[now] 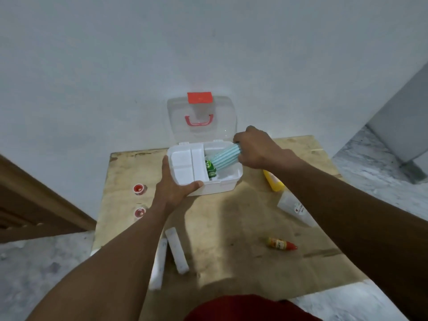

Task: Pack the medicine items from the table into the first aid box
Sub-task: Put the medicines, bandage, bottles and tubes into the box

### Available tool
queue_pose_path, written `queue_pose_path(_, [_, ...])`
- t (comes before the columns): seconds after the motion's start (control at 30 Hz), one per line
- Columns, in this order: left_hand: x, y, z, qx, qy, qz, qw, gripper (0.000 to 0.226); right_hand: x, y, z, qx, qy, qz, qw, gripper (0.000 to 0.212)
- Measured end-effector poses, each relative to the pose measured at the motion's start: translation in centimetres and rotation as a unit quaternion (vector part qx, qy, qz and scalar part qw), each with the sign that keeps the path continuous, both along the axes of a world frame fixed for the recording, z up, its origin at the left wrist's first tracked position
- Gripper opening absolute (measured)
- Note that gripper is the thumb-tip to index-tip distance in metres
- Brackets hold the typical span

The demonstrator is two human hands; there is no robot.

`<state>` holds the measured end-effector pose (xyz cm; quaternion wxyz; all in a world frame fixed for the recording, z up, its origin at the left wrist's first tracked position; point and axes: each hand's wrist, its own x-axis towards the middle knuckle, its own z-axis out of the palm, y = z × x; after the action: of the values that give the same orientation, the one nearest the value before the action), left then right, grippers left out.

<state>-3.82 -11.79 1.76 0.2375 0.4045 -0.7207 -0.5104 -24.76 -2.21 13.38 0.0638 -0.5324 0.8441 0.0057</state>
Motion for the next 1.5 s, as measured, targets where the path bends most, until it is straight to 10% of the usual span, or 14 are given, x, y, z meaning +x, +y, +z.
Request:
queue_pose_path(0.63, [-0.1,-0.6,-0.8,-0.012,0.001,0.002,1.000,0.105,1.0,-2.5,-2.6,0.117,0.040,0.067,0.990,0.033])
queue_pose_path(1.5, [-0.1,-0.3,-0.3,-0.020,0.027,0.003,0.999,0.102,2.8,-4.1,-7.5,0.059,-0.212,-0.076,0.973,0.047])
